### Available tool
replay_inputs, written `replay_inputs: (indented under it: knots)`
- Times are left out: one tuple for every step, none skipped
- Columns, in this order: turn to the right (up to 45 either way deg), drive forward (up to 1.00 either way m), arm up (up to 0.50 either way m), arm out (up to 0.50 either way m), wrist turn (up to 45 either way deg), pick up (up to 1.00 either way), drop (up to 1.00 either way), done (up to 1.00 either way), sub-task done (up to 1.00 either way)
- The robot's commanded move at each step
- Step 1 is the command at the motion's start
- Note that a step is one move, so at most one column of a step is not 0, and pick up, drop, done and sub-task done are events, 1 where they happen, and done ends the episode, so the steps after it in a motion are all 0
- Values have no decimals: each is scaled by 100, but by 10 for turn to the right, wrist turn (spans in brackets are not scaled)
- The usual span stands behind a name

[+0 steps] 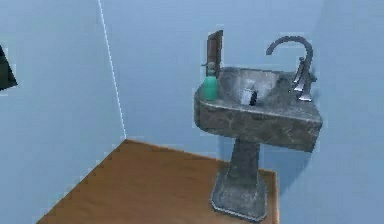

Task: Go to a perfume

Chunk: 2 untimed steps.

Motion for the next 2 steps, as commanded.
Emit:
replay_inputs:
  knots:
    - [0, 45, 0, 0, 0, 0, 0, 0, 0]
    - [240, 0, 0, 0, 0, 0, 0, 0, 0]
